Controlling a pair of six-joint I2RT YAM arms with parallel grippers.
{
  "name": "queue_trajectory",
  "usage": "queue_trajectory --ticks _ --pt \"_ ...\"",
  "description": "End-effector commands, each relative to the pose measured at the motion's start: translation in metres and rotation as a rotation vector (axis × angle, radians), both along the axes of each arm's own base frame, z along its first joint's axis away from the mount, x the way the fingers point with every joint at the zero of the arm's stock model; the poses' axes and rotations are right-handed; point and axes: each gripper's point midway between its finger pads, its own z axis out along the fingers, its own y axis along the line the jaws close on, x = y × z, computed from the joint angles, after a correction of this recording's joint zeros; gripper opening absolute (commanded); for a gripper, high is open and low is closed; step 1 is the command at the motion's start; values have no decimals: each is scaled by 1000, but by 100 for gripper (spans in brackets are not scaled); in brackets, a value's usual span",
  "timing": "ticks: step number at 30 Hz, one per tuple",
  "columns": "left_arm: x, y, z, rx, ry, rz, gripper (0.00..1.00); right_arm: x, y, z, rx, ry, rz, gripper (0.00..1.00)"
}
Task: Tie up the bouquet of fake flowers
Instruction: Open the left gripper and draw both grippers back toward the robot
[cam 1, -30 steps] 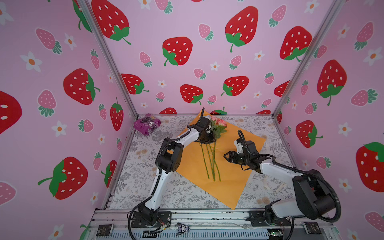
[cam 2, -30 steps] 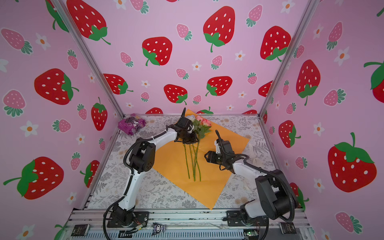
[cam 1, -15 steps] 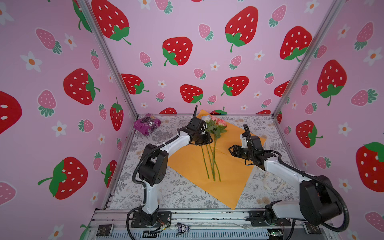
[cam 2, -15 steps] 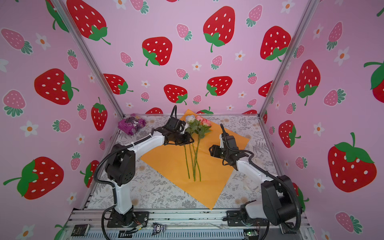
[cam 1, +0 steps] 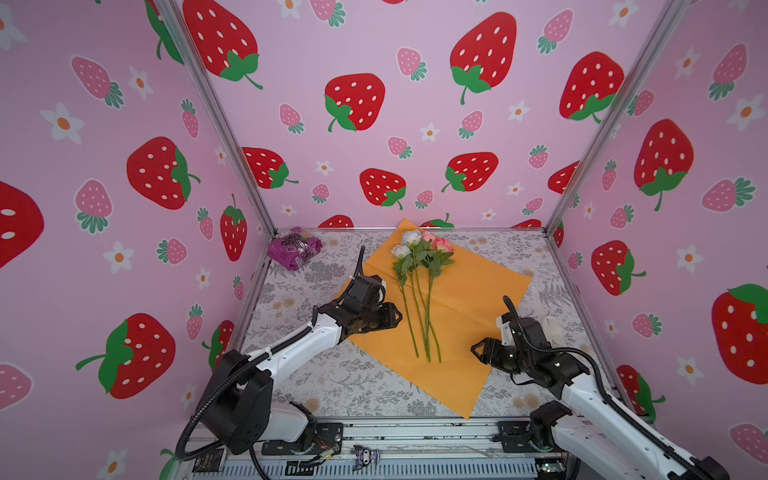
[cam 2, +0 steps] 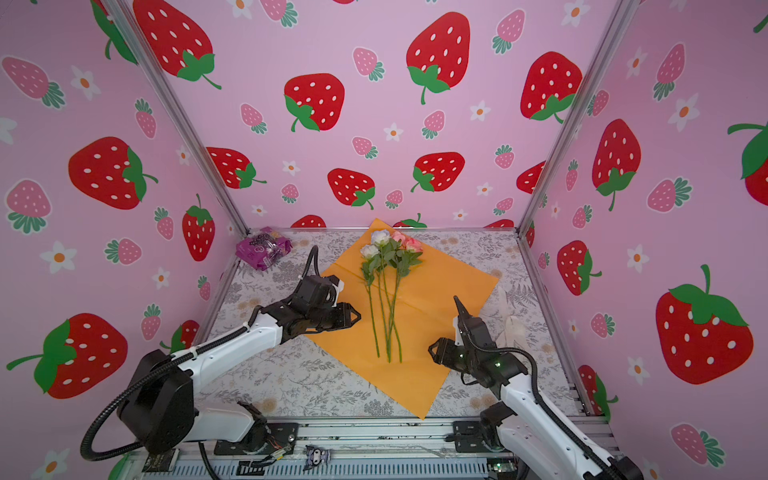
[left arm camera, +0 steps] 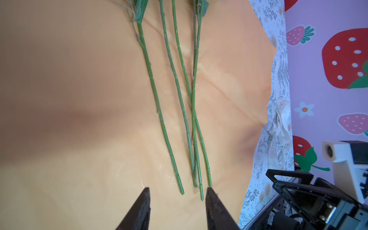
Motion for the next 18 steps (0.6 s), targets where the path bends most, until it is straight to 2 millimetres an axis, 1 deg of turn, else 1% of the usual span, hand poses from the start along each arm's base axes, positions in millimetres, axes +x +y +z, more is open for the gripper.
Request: queue_trajectory --ticks 1,4,7,9,11,14,18 --pt "-1 9 7 -18 -42 66 48 -39 -11 -19 -30 162 -10 60" --pt "-5 16 10 -11 -59 80 49 -58 -14 -32 -44 238 8 60" --pt "-8 17 15 -12 -75 74 52 -65 -16 -40 -56 254 4 61" --pt "-9 19 14 -2 -74 72 52 -69 -12 -42 -33 270 21 61" --pt "-9 19 14 1 -74 73 53 -73 -9 -48 -17 288 37 61" --pt "-8 19 12 4 -70 74 54 -74 -6 -59 -13 306 46 61" --pt "-8 20 11 15 -67 74 54 -65 11 -59 74 277 65 62"
